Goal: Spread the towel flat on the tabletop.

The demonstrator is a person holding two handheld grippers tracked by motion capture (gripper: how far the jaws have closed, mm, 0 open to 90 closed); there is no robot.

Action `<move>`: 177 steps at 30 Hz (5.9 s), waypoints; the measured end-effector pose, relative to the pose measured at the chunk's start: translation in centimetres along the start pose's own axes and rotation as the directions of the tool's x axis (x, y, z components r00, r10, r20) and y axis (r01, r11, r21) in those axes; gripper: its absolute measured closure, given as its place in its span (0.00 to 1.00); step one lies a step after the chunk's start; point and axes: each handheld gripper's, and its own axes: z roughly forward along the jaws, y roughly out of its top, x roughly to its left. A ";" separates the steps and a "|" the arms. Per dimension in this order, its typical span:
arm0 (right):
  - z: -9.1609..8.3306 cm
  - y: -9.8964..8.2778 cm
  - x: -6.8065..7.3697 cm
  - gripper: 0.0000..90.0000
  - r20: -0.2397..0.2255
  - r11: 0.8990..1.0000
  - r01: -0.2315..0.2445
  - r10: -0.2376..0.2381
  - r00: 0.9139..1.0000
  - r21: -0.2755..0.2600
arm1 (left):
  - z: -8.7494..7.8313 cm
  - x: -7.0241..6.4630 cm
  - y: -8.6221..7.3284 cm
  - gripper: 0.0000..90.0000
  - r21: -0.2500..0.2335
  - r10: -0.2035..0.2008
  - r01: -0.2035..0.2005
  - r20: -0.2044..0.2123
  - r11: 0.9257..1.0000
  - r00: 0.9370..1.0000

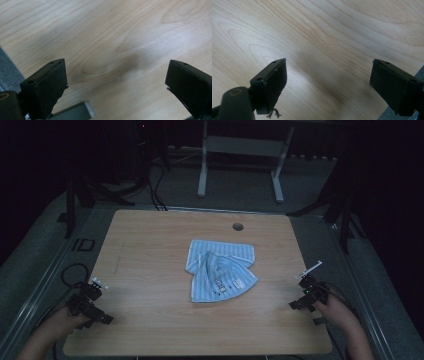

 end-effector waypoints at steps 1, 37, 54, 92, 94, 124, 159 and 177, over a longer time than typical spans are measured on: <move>0.0 0.0 0.0 0.15 -0.001 1.000 0.000 0.000 1.000 0.000 | 0.0 -0.2 0.1 0.04 0.002 0.004 -0.004 0.002 1.000 1.000; 0.3 6.4 2.8 0.39 -0.041 0.988 0.153 -0.154 0.987 -0.026 | 1.1 -6.3 10.3 0.07 -0.046 0.199 -0.196 0.060 0.979 0.978; 0.2 12.8 5.7 0.47 -0.029 0.966 0.249 -0.251 0.968 -0.065 | 1.6 -10.6 16.6 0.22 -0.109 0.277 -0.268 0.073 0.957 0.958; 3.1 19.3 7.8 0.98 0.047 0.947 0.295 -0.292 0.955 -0.124 | 3.0 -15.3 23.0 0.98 -0.266 0.342 -0.313 0.066 0.912 0.938; 2.5 18.9 7.9 0.98 0.061 0.945 0.297 -0.291 0.955 -0.139 | 2.4 -15.3 22.6 0.98 -0.276 0.341 -0.316 0.045 0.908 0.939; 1.7 2.5 13.7 0.95 0.047 0.938 0.279 -0.275 0.960 -0.204 | 3.3 -17.6 10.8 0.97 -0.258 0.413 -0.364 0.173 0.895 0.894; -1.4 10.9 9.4 0.65 0.050 0.936 0.213 -0.208 0.977 -0.279 | 2.3 -14.0 15.6 0.57 -0.241 0.373 -0.343 0.089 0.908 0.924; 6.0 17.6 8.8 0.72 0.015 0.981 0.147 -0.146 0.989 -0.124 | 5.6 -13.2 20.3 0.60 -0.248 0.315 -0.283 0.100 0.927 0.944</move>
